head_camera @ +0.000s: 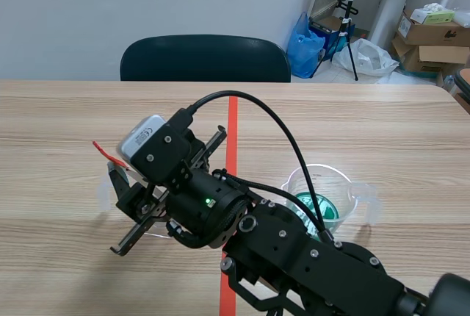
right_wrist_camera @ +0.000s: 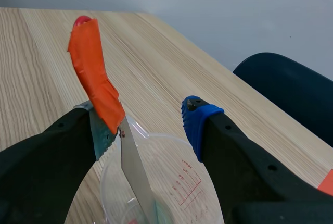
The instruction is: Do the redox reaction experiment
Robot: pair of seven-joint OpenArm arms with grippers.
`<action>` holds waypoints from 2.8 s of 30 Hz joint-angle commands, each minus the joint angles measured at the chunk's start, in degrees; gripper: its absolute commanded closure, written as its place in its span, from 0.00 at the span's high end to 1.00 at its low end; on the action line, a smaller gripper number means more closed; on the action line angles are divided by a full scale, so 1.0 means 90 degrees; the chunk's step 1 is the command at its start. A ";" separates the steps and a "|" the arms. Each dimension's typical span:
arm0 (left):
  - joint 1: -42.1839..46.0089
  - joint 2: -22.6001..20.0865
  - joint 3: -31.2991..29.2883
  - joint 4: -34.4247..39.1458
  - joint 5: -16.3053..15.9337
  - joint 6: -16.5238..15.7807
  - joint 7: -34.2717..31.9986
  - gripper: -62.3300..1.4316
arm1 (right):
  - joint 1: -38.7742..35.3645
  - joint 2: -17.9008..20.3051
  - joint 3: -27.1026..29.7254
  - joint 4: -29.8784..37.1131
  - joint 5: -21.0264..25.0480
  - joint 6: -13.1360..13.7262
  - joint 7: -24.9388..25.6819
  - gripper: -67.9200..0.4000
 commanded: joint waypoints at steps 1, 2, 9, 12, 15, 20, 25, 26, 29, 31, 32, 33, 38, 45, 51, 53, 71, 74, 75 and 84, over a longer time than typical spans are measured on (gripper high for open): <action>0.0007 0.0044 0.0039 0.0114 -0.0058 -0.0017 -0.0109 1.00 | 0.0114 0.0002 0.0022 0.0131 0.0039 -0.0005 0.0109 0.44; 0.0007 0.0044 0.0039 0.0114 -0.0058 -0.0017 -0.0109 1.00 | 0.0114 0.0002 0.0022 0.0131 0.0039 -0.0005 0.0109 0.47; 0.0007 0.0044 0.0039 0.0114 -0.0058 -0.0017 -0.0112 1.00 | 0.0114 0.0015 0.0022 0.0143 -0.0007 -0.0005 0.0117 0.50; 0.0007 0.0044 0.0039 0.0114 -0.0058 -0.0017 -0.0112 1.00 | 0.0109 0.0112 0.0022 0.0274 -0.0007 -0.0002 0.0119 0.50; 0.0007 0.0044 0.0039 0.0114 -0.0058 -0.0017 -0.0112 1.00 | 0.0109 0.0228 0.0022 0.0478 -0.0005 0.0000 0.0114 0.50; 0.0007 0.0044 0.0039 0.0114 -0.0058 -0.0017 -0.0112 1.00 | 0.0109 0.0379 0.0019 0.0697 -0.0005 0.0002 0.0107 0.46; 0.0007 0.0044 0.0039 0.0114 -0.0058 -0.0017 -0.0112 1.00 | 0.0109 0.0420 0.0019 0.0726 -0.0005 0.0000 0.0046 0.36; 0.0007 0.0044 0.0039 0.0114 -0.0058 -0.0017 -0.0112 1.00 | 0.0109 0.0420 0.0019 0.0726 -0.0005 0.0000 0.0044 0.34; 0.0007 0.0044 0.0039 0.0114 -0.0058 -0.0017 -0.0112 1.00 | 0.0109 0.0420 0.0019 0.0726 -0.0005 0.0000 0.0044 0.24; 0.0007 0.0044 0.0039 0.0114 -0.0058 -0.0017 -0.0112 1.00 | 0.0109 0.0420 0.0019 0.0731 -0.0005 0.0000 0.0041 0.17; 0.0007 0.0044 0.0039 0.0114 -0.0058 -0.0017 -0.0112 1.00 | 0.0112 0.0420 0.0019 0.0731 -0.0005 0.0000 0.0041 0.15; 0.0007 0.0044 0.0039 0.0114 -0.0058 -0.0017 -0.0112 1.00 | 0.0112 0.0420 0.0019 0.0731 -0.0005 0.0000 0.0041 0.13; 0.0007 0.0044 0.0039 0.0114 -0.0058 -0.0017 -0.0112 1.00 | 0.0114 0.0435 0.0019 0.0784 -0.0044 0.0041 0.0039 0.03; 0.0007 0.0041 0.0039 0.0114 -0.0058 -0.0017 -0.0112 1.00 | 0.0114 0.0559 0.0019 0.1161 -0.0301 0.0481 -0.0180 0.03; 0.0007 0.0044 0.0039 0.0114 -0.0058 -0.0017 -0.0109 1.00 | 0.0114 0.0777 0.0019 0.1761 -0.0287 0.0483 -0.0588 0.03; 0.0007 0.0044 0.0039 0.0114 -0.0058 -0.0017 -0.0112 1.00 | 0.0114 0.0862 0.0019 0.2023 -0.0287 0.0483 -0.0748 0.03; 0.0007 0.0041 0.0039 0.0114 -0.0058 -0.0017 -0.0112 1.00 | 0.0165 0.1659 0.0083 0.3531 0.0765 0.0748 -0.1443 0.03; 0.0007 0.0029 0.0039 0.0114 -0.0058 -0.0017 -0.0112 1.00 | 0.0170 0.1671 0.0182 0.3555 0.0772 0.0755 -0.1445 0.03; 0.0007 0.0029 0.0039 0.0114 -0.0061 -0.0017 -0.0112 1.00 | 0.0202 0.1671 0.0199 0.3555 0.0804 0.0775 -0.1445 0.03; 0.0007 0.0027 0.0039 0.0114 -0.0061 -0.0017 -0.0114 1.00 | 0.0838 0.1671 0.0219 0.3555 0.1712 0.1202 -0.1926 0.03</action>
